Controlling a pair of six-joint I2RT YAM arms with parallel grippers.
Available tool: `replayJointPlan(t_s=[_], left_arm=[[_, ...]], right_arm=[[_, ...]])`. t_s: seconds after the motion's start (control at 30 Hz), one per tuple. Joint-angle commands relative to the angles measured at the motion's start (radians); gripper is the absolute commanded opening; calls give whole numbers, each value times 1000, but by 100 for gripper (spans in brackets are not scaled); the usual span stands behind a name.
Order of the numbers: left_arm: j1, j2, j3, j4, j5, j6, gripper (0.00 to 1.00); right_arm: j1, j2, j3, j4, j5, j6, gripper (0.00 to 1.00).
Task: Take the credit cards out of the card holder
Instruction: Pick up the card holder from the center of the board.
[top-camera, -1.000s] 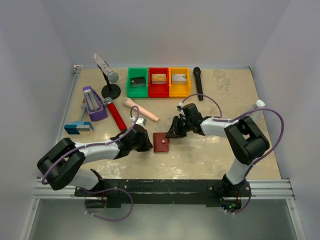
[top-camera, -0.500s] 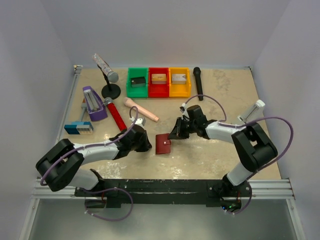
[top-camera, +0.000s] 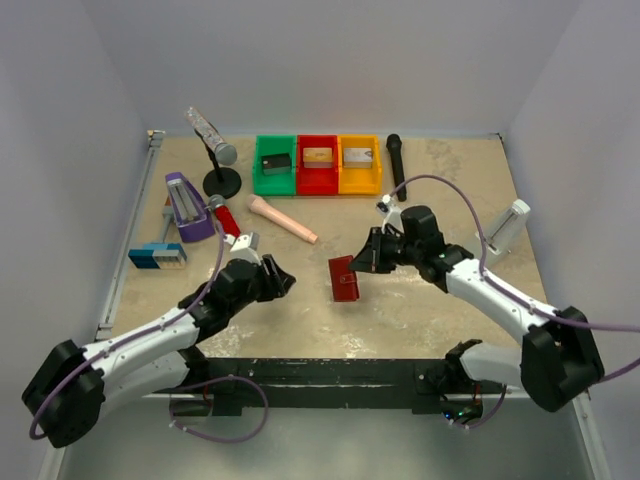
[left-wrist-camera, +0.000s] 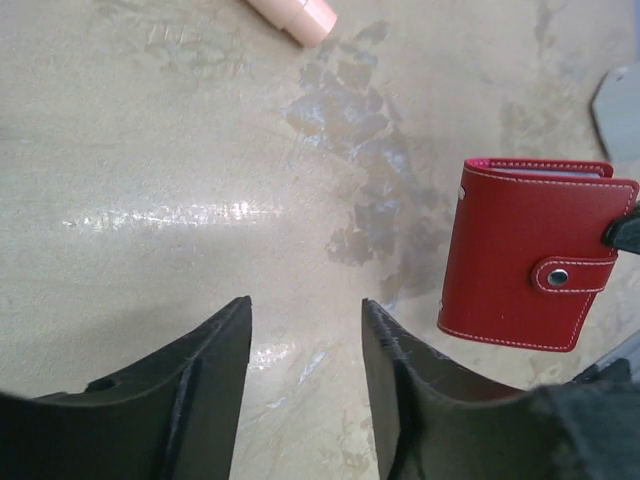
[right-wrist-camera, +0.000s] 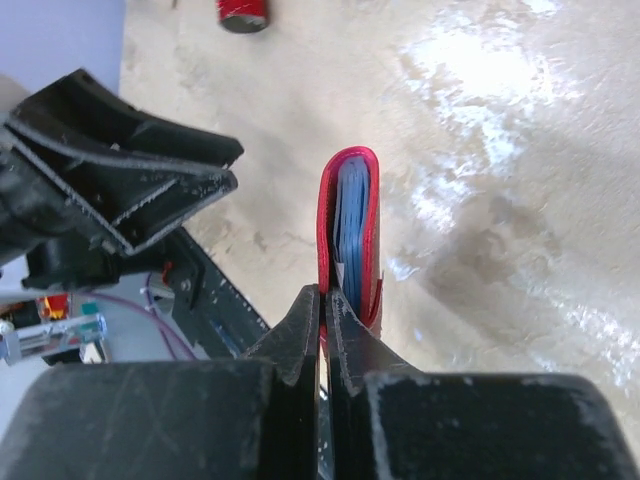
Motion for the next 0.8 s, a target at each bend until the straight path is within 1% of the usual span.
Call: replayJointPlan(t_s=[0.0, 0.1, 0.17, 0.2, 0.23, 0.27, 0.33, 0.4, 0.47, 0.53, 0.57, 0.67, 0.7, 0.77], left_arm=[[14, -162, -88, 128, -20, -30, 56], [16, -255, -136, 231, 29, -15, 60], [16, -293, -154, 306, 86, -4, 61], [16, -310, -154, 316, 118, -1, 67], [16, -325, -154, 336, 138, -1, 75], [16, -342, -156, 349, 197, -1, 84], [16, -367, -170, 418, 267, -1, 86], [16, -381, -199, 533, 330, -12, 87], [16, -381, -231, 657, 382, -33, 89], [16, -358, -242, 748, 433, -55, 90], [16, -341, -240, 779, 468, -61, 99], [16, -289, -228, 883, 558, -76, 100], [16, -272, -228, 929, 578, -89, 100], [14, -252, -230, 969, 595, -113, 100]], right_arm=[[-2, -143, 19, -122, -73, -80, 0], [0, -226, 36, -182, -112, -92, 0], [-2, -278, 51, -219, -149, -97, 0], [0, -299, 61, -236, -173, -100, 0], [-2, -318, 71, -245, -205, -100, 0], [-2, -330, 82, -267, -246, -104, 0], [1, -361, 97, -291, -291, -106, 0], [10, -393, 108, -310, -314, -107, 0], [21, -413, 127, -330, -317, -109, 0], [43, -424, 148, -345, -334, -113, 0], [55, -427, 159, -353, -340, -118, 0], [81, -436, 183, -360, -343, -118, 0], [86, -438, 190, -359, -347, -117, 0], [89, -439, 193, -356, -351, -110, 0]])
